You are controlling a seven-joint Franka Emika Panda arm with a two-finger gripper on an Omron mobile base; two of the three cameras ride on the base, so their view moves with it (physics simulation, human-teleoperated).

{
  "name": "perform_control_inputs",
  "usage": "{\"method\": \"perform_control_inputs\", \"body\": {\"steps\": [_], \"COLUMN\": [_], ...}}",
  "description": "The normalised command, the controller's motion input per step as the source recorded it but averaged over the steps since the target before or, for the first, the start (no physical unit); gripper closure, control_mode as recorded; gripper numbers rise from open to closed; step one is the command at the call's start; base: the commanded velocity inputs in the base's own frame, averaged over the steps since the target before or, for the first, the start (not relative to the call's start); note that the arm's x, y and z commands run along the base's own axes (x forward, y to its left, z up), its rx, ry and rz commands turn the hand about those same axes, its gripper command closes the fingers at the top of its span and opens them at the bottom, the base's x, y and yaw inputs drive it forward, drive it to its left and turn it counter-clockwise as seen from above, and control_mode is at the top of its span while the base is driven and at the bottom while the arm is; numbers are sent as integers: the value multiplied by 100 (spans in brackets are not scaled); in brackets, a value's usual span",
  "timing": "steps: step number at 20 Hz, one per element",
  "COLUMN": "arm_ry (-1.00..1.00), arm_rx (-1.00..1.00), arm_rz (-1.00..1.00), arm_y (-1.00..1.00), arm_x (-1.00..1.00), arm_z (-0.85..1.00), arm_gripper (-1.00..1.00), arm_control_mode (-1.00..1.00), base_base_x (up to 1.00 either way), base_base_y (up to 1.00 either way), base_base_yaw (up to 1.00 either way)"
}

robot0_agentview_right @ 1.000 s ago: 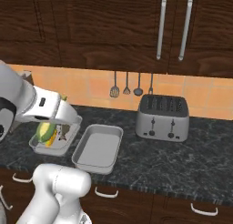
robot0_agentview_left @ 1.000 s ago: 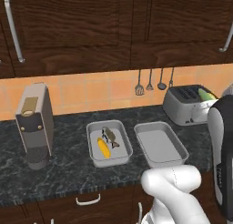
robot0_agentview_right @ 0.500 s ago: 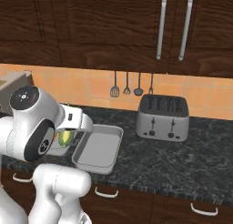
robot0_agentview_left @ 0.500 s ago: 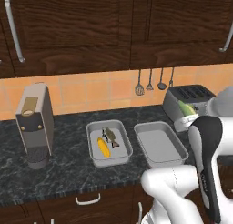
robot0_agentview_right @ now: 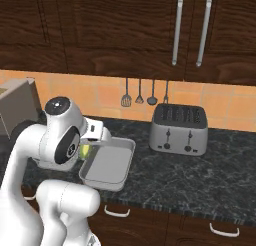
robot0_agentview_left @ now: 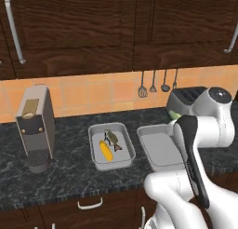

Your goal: Place one corn and one fish in each tupperware on the nearby counter, to pack two identical lunches.

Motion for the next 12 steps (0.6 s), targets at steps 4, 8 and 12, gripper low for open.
{"method": "perform_control_inputs", "body": {"steps": [4,8,12], "arm_ry": [14,9,7], "arm_rx": [0,0,0], "arm_rz": [6,7,6], "arm_y": [-8,-1,-16], "arm_x": [51,56,24], "arm_z": [-44,-46,-59], "arm_gripper": [100,100,100], "arm_control_mode": [-100,-100,-100], "base_base_x": [0,0,0], "base_base_y": [0,0,0], "base_base_yaw": [0,0,0]}}
